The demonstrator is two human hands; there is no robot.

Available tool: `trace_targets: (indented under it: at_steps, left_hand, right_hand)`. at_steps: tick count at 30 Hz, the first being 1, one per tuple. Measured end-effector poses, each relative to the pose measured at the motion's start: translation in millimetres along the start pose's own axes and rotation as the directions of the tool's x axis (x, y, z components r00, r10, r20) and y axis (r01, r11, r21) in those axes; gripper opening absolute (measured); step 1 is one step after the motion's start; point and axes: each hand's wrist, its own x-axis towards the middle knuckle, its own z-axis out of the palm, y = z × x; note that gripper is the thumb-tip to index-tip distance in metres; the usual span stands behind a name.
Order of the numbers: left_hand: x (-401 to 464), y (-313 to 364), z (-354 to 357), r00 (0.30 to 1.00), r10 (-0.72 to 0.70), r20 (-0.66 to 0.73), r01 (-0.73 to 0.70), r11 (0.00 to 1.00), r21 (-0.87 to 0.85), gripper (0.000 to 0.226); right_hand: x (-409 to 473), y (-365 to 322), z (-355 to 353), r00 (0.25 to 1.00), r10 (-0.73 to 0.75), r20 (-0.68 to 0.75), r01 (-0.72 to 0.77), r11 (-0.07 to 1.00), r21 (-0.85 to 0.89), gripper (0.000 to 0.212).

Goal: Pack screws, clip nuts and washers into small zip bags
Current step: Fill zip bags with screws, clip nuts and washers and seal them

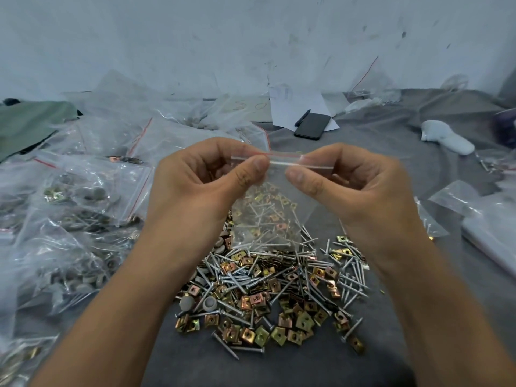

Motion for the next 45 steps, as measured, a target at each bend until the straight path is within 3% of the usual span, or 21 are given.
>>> trace_targets:
  at_steps: [5, 11, 21, 28, 38, 45]
  left_hand:
    - [-0.7, 1.8, 1.2, 0.999, -0.029, 0.027, 0.03, 0.998, -0.046, 0.014]
    - [-2.4, 4.2, 4.3, 0.998, -0.029, 0.052, 0.028, 0.999, 0.016, 0.016]
    - [-5.8, 6.2, 3.6, 0.999, 0.045, 0.021, -0.047, 0.989, 0.138, 0.008]
    - [-8.9, 2.5, 1.7, 0.997, 0.07, -0.036, -0.065, 0.988, 0.14, 0.009]
    - [-6.2, 5.5, 2.7, 0.999, 0.007, -0.054, -0.003, 0.997, 0.075, 0.011]
    - [-8.4, 9.8, 3.6, 0.997, -0.008, -0.079, 0.008, 1.0, -0.011, 0.011]
  right_hand:
    - [-0.9, 2.1, 0.3, 1.0, -0.007, 0.027, 0.006, 0.999, 0.037, 0.018]
    - [-2.2, -0.1, 0.4, 0.992, 0.021, 0.125, -0.031, 0.997, 0.077, 0.013]
    - [-1.0, -2.6, 0.4, 0.995, 0.033, 0.096, -0.058, 0.961, 0.272, 0.013]
    - [-0.8, 0.9, -2.9, 0.992, 0.081, 0.094, -0.103, 0.962, 0.252, 0.027]
    - [-2.0, -2.5, -3.3, 0.998, 0.057, 0.03, -0.063, 0.956, 0.287, 0.013]
    - [-0.7, -2.9, -6.9, 0.996, -0.024, 0.082, 0.007, 0.978, 0.21, 0.016]
